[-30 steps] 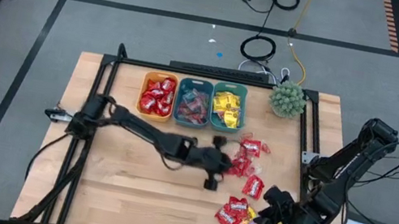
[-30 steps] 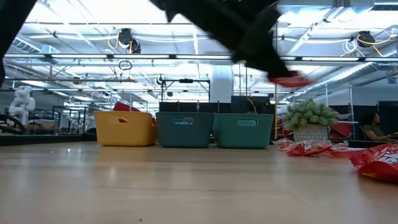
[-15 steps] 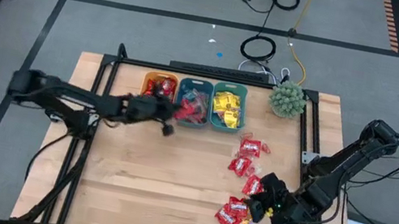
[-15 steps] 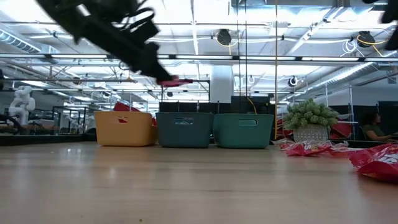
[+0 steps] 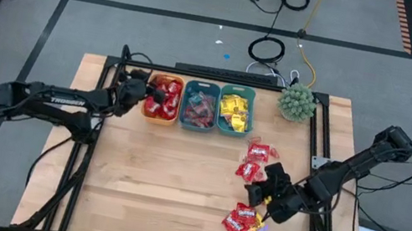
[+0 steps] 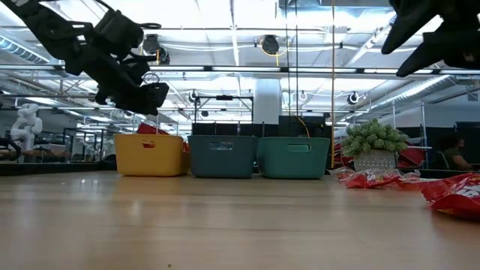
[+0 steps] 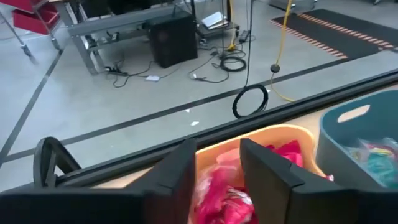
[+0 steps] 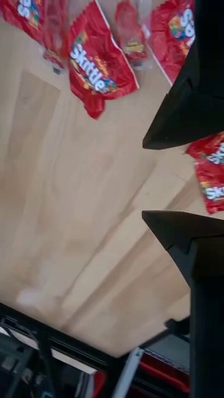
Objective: Sort candy
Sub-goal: Put the yellow candy into the green bin
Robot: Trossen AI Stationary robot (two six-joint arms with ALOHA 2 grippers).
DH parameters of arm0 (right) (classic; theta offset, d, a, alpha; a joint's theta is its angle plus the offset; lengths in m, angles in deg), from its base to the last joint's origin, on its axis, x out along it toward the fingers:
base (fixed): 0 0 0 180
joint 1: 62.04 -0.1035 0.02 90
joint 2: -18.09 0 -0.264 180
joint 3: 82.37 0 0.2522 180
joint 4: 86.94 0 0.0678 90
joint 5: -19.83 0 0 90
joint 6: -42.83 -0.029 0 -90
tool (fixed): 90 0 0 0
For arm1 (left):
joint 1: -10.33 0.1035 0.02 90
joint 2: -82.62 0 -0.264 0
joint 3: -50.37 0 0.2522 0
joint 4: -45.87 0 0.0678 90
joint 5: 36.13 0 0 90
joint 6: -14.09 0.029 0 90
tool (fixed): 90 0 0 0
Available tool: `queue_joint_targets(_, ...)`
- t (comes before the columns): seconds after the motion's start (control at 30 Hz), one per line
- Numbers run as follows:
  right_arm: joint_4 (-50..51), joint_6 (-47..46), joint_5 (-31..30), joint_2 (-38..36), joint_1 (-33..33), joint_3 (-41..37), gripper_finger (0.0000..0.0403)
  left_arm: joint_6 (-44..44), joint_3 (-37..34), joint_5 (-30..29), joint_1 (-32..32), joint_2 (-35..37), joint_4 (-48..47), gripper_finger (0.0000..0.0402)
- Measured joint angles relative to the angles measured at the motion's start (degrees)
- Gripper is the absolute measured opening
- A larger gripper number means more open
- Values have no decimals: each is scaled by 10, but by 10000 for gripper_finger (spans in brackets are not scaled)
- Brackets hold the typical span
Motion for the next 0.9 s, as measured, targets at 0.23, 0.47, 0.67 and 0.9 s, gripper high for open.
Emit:
queue_joint_targets(0.23, -4, 0, 0, 0, 34, 0, 162, 8, 1, 1, 8, 0, 16, 154)
queue_joint_targets(0.47, -5, -2, 0, 0, 53, 0, 162, 31, 1, 1, 8, 0, 19, 155)
queue_joint_targets(0.67, -8, -2, 2, 0, 59, 0, 162, 130, 2, 72, 8, 0, 28, 155)
queue_joint_targets(0.9, -8, 50, 2, 0, 59, 0, 162, 350, 2, 411, 7, 0, 50, 155)
